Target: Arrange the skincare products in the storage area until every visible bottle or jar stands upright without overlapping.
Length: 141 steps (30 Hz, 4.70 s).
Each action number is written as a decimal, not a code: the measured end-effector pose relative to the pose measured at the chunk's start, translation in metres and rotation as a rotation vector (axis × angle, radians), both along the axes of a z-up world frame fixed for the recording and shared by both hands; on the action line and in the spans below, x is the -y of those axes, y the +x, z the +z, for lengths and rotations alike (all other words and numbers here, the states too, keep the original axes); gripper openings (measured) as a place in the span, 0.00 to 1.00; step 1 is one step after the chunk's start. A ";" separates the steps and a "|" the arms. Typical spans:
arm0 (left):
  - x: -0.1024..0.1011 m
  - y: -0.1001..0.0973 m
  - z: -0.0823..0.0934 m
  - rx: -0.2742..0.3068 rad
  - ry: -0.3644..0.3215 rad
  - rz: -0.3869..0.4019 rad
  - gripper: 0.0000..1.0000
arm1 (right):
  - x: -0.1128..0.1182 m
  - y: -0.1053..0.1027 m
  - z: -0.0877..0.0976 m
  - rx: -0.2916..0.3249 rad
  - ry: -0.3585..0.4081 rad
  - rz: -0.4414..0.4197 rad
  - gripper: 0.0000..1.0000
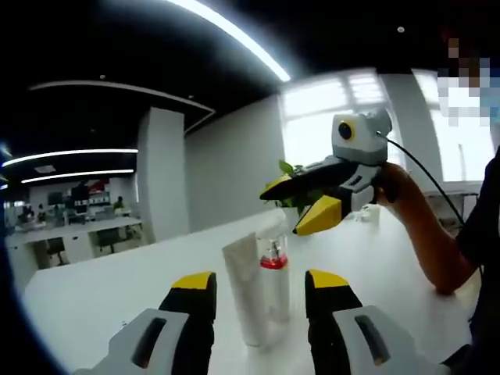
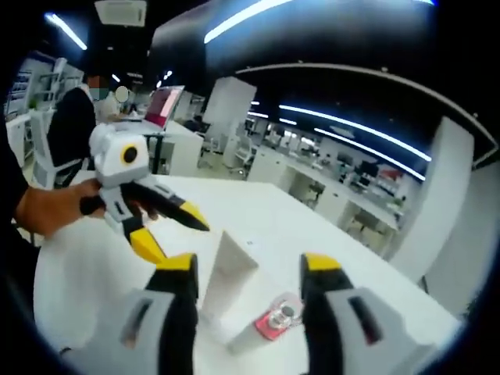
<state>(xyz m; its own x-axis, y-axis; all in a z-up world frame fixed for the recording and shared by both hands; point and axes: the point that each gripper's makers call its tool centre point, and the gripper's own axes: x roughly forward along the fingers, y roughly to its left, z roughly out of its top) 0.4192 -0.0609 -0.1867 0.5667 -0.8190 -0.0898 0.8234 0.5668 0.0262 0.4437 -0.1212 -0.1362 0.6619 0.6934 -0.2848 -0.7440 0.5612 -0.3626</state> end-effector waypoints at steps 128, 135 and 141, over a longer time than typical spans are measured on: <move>-0.272 -0.232 -0.023 -0.086 0.003 0.481 1.00 | -0.194 -0.170 -0.059 -0.013 -0.195 0.484 0.60; -0.276 -0.237 -0.028 -0.093 -0.007 0.482 1.00 | -0.208 -0.169 -0.068 -0.040 -0.193 0.479 0.57; -0.277 -0.238 -0.032 -0.104 -0.016 0.474 1.00 | -0.220 -0.164 -0.079 -0.061 -0.196 0.465 0.54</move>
<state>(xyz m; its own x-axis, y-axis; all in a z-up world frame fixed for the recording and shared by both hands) 0.1816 0.2161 -0.2187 0.8665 -0.4745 -0.1551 0.4721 0.8799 -0.0544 0.2797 0.0991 -0.2152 0.2735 0.8403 -0.4681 -0.9223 0.0908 -0.3758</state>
